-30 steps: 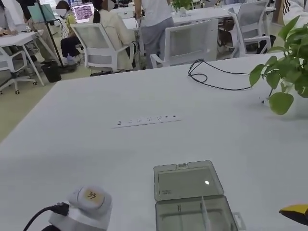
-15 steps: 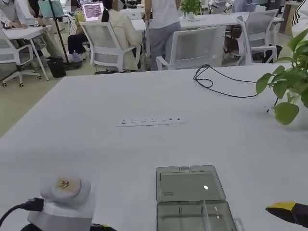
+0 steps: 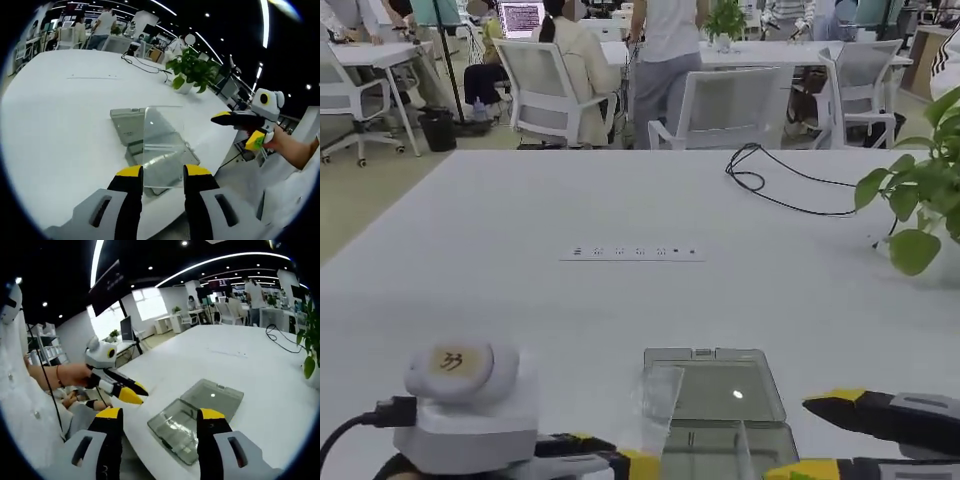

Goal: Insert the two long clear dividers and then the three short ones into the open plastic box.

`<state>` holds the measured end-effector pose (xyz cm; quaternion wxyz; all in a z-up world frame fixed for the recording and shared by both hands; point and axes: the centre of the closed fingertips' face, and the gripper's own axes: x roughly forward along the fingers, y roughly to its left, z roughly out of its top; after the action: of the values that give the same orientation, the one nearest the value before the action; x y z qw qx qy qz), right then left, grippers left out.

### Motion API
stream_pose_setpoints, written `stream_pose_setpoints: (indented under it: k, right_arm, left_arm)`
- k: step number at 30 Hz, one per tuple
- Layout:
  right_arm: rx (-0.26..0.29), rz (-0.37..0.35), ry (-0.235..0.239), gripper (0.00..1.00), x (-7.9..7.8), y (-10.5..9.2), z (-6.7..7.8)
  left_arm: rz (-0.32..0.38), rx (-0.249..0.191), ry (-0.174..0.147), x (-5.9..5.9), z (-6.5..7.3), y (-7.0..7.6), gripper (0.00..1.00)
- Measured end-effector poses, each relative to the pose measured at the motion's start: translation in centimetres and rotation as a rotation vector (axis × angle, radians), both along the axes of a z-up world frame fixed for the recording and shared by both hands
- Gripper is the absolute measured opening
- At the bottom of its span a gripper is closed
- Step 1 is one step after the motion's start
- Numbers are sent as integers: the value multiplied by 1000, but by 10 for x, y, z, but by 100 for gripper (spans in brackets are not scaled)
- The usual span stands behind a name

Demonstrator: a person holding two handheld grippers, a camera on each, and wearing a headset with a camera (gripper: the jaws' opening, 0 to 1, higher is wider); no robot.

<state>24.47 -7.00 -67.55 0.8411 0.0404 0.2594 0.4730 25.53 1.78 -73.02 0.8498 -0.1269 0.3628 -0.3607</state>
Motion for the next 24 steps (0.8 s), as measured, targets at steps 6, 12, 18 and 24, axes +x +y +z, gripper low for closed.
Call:
stream_pose_setpoints:
  k: [6, 12, 18, 24]
  right_arm:
    - [31, -60, 56, 37, 4, 19, -3]
    - [56, -104, 107, 27, 7, 29, -9]
    - [56, -135, 145, 20, 9, 29, -16]
    - [64, -159, 169, 13, 10, 29, -18]
  left_arm:
    - [-29, -40, -33, -5, 11, -20, 30]
    - [-54, -58, -53, -8, 16, -32, 30]
    - [-70, -65, -65, -9, 19, -37, 30]
    - [-86, -59, -75, -10, 20, -40, 30]
